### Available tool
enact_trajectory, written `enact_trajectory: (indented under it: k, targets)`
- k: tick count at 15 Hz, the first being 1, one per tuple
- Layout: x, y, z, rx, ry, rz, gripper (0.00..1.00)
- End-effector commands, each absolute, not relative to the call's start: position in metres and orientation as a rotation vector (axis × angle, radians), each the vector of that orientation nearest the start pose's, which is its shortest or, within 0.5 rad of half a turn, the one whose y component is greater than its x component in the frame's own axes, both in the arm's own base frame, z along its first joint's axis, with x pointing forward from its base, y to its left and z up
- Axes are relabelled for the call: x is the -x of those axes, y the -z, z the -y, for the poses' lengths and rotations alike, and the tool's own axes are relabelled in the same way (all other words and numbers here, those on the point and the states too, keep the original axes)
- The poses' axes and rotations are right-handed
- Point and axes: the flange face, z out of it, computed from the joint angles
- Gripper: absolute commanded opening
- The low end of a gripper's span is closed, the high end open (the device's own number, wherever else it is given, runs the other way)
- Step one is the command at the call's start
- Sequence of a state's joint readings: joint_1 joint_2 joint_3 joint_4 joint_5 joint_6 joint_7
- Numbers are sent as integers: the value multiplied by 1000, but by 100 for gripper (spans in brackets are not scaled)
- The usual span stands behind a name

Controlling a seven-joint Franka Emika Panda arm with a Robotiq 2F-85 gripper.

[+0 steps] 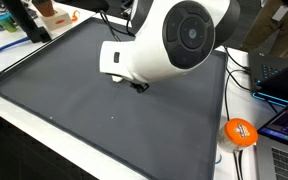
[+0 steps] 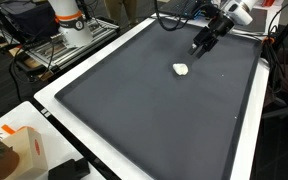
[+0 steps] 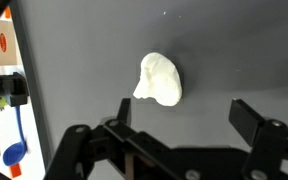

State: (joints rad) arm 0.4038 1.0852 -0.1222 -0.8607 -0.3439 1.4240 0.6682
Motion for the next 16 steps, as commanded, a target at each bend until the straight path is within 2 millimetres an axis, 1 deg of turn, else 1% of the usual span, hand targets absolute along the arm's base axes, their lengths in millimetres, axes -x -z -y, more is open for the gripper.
enact_trajectory:
  k: [1, 6, 9, 16]
  targets:
    - [-706, -221, -200, -2443, 308, 380, 100]
    - [-710, -231, -186, -2518, 361, 360, 100]
    - [-714, -235, -174, -2568, 404, 338, 100]
    - [-722, -247, -133, -2741, 547, 314, 100]
